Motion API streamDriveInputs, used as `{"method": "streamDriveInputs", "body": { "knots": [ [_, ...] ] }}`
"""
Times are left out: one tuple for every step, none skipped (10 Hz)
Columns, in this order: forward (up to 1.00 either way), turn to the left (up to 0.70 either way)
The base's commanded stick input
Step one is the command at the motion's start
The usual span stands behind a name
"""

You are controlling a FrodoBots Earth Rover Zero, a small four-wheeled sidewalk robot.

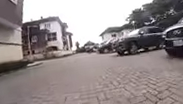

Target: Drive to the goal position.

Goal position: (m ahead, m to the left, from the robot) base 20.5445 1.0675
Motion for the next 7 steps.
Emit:
{"method": "streamDriveInputs", "body": {
  "knots": [
    [0.7,0.0],
    [0.7,0.0],
    [0.7,0.0],
    [0.7,0.0],
    [0.7,0.0],
    [0.7,0.0],
    [0.7,0.0]
  ]
}}
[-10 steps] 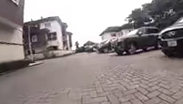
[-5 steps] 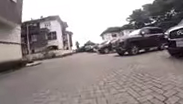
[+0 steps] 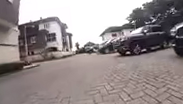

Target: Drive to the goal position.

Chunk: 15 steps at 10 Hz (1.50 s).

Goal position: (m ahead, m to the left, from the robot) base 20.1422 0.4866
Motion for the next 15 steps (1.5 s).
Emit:
{"method": "streamDriveInputs", "body": {
  "knots": [
    [0.7,0.0],
    [0.7,0.0],
    [0.7,0.0],
    [0.7,0.0],
    [0.7,0.0],
    [0.7,0.0],
    [0.7,0.0],
    [0.7,0.0],
    [0.7,0.0],
    [0.7,0.0],
    [0.7,0.0],
    [0.7,0.0],
    [0.7,0.0],
    [0.7,0.0],
    [0.7,0.0]
  ]
}}
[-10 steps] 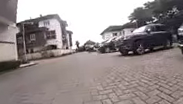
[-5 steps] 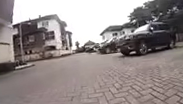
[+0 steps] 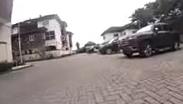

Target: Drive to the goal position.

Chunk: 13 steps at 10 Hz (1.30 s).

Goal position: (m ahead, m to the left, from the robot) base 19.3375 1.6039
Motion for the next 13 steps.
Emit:
{"method": "streamDriveInputs", "body": {
  "knots": [
    [0.7,0.0],
    [0.7,0.0],
    [0.7,0.0],
    [0.7,0.0],
    [0.7,0.0],
    [0.7,0.0],
    [0.7,0.0],
    [0.7,0.0],
    [0.7,0.0],
    [0.7,0.0],
    [0.7,0.0],
    [0.7,0.0],
    [0.7,0.0]
  ]
}}
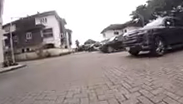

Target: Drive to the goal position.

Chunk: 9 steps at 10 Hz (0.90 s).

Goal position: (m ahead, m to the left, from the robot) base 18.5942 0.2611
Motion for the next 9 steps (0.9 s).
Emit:
{"method": "streamDriveInputs", "body": {
  "knots": [
    [0.7,0.0],
    [0.7,0.0],
    [0.7,0.0],
    [0.7,0.0],
    [0.7,0.0],
    [0.7,0.0],
    [0.7,0.0],
    [0.7,0.0],
    [0.7,0.0]
  ]
}}
